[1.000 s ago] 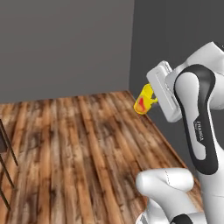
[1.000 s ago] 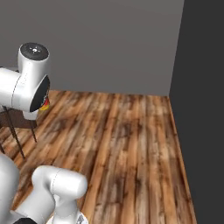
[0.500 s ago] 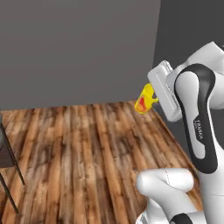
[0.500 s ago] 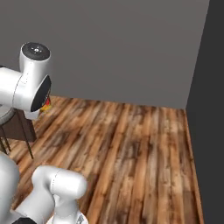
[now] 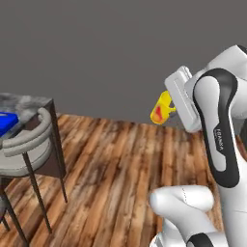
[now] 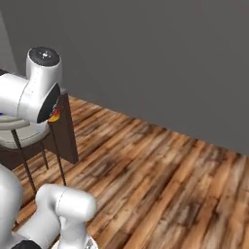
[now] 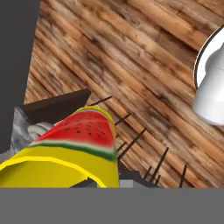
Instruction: There is a tray on the dining counter. Grab the cup, mug, and pitcher and place them on the tray. The pitcher may be placed next to the tray if it cannot fit the tray.
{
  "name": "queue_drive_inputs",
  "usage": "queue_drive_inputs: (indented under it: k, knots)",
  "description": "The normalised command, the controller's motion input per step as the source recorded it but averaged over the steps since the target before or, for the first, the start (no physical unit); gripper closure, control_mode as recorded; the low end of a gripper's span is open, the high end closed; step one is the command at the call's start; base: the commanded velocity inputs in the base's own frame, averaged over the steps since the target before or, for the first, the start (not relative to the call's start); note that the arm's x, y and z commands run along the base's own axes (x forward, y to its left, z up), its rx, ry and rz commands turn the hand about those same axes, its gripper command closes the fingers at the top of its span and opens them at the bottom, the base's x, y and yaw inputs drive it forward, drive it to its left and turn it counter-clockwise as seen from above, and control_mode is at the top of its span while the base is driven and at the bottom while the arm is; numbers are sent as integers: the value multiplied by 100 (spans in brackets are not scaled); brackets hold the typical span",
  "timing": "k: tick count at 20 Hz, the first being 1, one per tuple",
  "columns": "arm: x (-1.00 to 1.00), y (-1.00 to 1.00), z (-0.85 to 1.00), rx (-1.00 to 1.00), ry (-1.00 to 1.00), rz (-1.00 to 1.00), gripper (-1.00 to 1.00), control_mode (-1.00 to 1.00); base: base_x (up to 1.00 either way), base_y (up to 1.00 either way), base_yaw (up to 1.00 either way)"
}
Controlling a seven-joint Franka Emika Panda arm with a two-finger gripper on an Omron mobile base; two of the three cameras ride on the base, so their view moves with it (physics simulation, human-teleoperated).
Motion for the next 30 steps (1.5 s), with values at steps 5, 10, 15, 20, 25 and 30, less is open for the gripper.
queue_drive_inputs:
  k: [5,10,15,20,25,30]
  knots:
    - [0,0,0,0,0,0,100,100,77,-13,70]
    - [0,0,0,0,0,0,100,100,78,-31,74]
    - [0,0,0,0,0,0,100,100,58,-35,73]
    - [0,0,0,0,0,0,100,100,54,-39,68]
    - [0,0,0,0,0,0,100,100,65,-68,47]
    - [0,0,0,0,0,0,100,100,79,-72,14]
